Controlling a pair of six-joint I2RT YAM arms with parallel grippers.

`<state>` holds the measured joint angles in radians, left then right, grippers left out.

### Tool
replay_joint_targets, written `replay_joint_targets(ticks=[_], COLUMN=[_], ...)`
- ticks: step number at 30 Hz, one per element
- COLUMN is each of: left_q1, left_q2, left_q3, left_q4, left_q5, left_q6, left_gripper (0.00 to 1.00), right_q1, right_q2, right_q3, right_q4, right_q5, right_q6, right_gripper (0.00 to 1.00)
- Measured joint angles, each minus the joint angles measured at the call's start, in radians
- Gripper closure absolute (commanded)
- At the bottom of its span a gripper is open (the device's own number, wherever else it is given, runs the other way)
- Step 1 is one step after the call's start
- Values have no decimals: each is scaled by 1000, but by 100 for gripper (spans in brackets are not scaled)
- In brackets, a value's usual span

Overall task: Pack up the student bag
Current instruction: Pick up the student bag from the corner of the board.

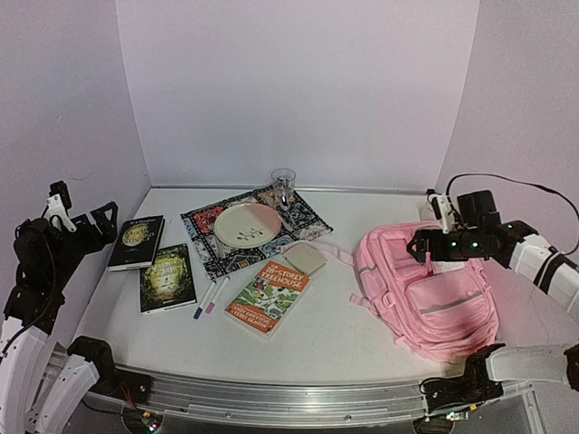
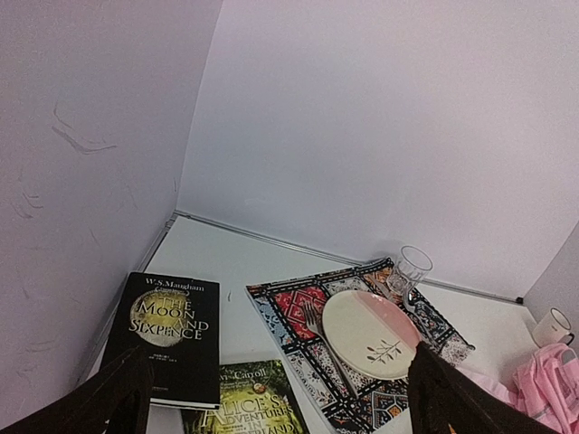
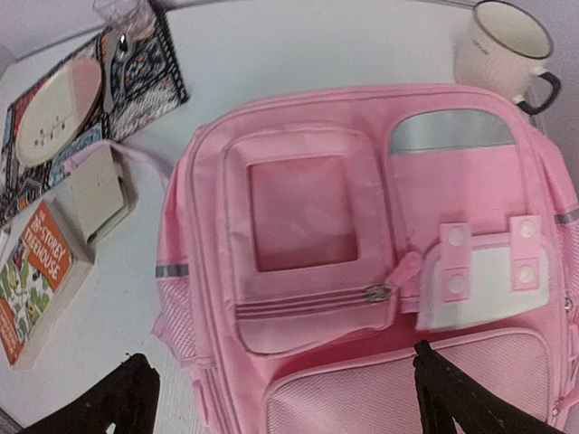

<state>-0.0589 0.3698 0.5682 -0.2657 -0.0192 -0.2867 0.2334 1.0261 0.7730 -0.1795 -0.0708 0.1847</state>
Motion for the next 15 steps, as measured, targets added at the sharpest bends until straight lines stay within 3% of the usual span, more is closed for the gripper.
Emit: replay_joint_targets(ticks=[4, 10, 15], left_q1=[0, 0, 0], left_q2=[1, 4, 8], left_q3=[0, 0, 0], left_q4=[7, 9, 15], left_q5=[6, 36, 46], left_q6=[0, 1, 0], left_gripper=[1, 1, 1], right_q1=[141, 239, 338], right_q2=[110, 249, 366], right_q3=[66, 143, 195], right_q4=[-67, -192, -260], right_q5=[60, 155, 192], right_q6=[31, 96, 155], right_gripper=[2, 6, 17])
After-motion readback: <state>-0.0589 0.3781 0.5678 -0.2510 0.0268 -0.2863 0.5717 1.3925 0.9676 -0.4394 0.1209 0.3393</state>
